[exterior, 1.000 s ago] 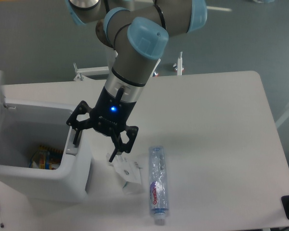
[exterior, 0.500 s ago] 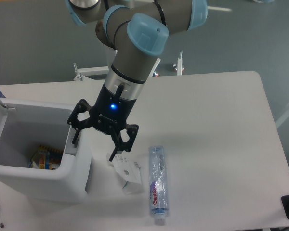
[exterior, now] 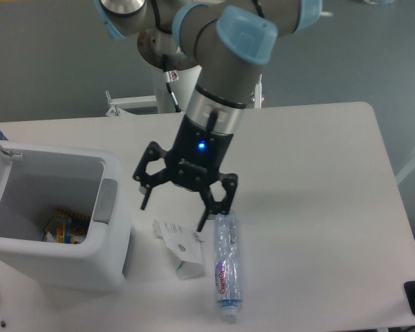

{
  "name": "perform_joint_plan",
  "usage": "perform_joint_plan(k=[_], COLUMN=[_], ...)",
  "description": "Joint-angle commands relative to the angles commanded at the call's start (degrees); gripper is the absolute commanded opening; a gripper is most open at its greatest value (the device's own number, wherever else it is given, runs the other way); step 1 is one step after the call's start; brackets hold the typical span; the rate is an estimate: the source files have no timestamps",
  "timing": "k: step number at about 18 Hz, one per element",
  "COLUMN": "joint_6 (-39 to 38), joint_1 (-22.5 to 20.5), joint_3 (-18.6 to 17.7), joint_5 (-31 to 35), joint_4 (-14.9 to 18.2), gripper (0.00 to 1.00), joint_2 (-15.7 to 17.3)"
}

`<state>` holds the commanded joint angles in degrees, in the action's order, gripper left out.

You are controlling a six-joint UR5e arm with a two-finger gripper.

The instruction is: Open the trash can

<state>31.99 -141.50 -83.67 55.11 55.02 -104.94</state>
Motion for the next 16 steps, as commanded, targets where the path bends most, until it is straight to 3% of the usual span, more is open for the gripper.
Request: perform_joint_plan(k=[7,14,16], joint_6=[10.97,21.08,23.81], joint_1=[-4.48,-4.75,-4.84], joint_3=[-0.44,0.79,1.32], joint_5=[17.21,26.44,28.03], joint_4=[0.79,1.49,3.33], gripper=[1.0,1.0,1.0], joint_2=[-5.09,-7.29,-7.47])
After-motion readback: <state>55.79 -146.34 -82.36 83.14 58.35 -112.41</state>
